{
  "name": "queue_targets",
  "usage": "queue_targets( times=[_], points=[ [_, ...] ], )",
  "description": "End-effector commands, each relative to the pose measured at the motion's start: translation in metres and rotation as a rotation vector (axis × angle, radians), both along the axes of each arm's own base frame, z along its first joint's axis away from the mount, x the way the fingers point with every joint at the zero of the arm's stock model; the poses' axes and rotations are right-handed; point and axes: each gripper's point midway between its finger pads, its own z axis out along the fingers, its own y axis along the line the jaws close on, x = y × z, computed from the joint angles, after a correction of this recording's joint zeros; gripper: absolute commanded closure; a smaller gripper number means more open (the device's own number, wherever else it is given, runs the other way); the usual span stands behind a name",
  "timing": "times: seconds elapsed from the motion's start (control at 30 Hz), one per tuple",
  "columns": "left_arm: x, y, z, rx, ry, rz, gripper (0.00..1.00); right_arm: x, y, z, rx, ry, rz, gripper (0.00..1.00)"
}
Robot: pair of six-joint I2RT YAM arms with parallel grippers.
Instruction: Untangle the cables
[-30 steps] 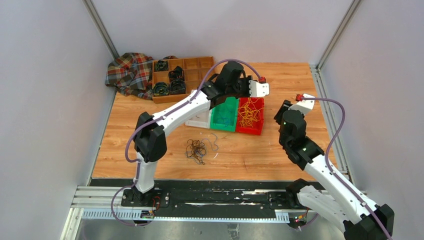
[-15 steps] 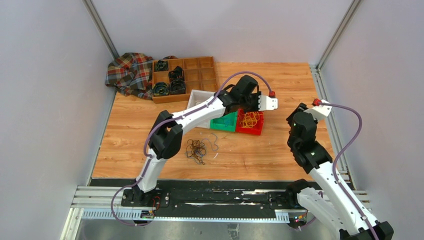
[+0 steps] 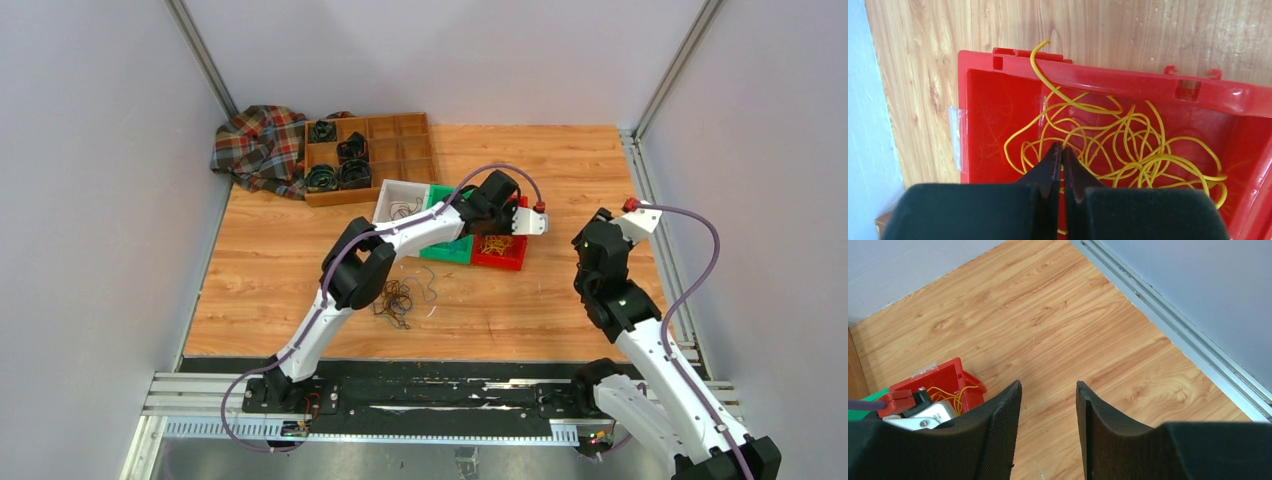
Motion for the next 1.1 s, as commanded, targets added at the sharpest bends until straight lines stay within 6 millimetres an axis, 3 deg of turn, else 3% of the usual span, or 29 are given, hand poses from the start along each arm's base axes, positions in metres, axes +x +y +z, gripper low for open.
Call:
queue_targets(
  times=[0.0,0.1,0.13,0.33,0.4,0.5,0.6,0.7,0.87,0.97,1.07],
  points=[
    [0.013,-0.005,0.029,-0.05,-0.036,0.014,0.82,0.0,-0.004,0.001,0.011,0.005,-0.018,0.56],
    [0.003,0.001,0.048,-0.071,0.019,0.019,0.46,0.0,-0.004,0.007,0.011,-0.005,-0.01,0.56],
    [0.0,0.004,0.057,-0.077,0.032,0.02,0.41,0.001,-0.003,0.01,0.011,-0.008,-0.006,0.56],
    [-0.021,0.037,0.116,-0.05,0.092,0.045,0.27,0.006,0.005,0.024,0.015,-0.017,0.04,0.56],
    [-0.026,0.055,0.132,-0.031,0.129,0.063,0.13,0.008,0.008,0.028,0.012,-0.016,0.058,0.56],
    [-0.032,0.087,0.161,-0.031,0.159,0.116,0.0,0.014,0.017,0.029,0.016,-0.008,0.109,0.56],
    [-0.05,0.127,0.176,-0.032,0.211,0.156,0.02,0.025,0.037,0.023,0.026,0.018,0.213,0.54],
    [-0.074,0.174,0.176,-0.044,0.289,0.206,0.02,0.034,0.06,0.019,0.049,0.048,0.301,0.51],
    [-0.117,0.242,0.14,-0.08,0.465,0.309,0.03,0.042,0.105,0.009,0.056,0.084,0.442,0.5],
    [-0.136,0.253,0.107,-0.1,0.519,0.324,0.05,0.043,0.139,0.003,0.049,0.088,0.553,0.5],
    [-0.151,0.242,0.09,-0.166,0.569,0.263,0.07,0.036,0.168,-0.007,0.044,0.113,0.653,0.5]
  ],
)
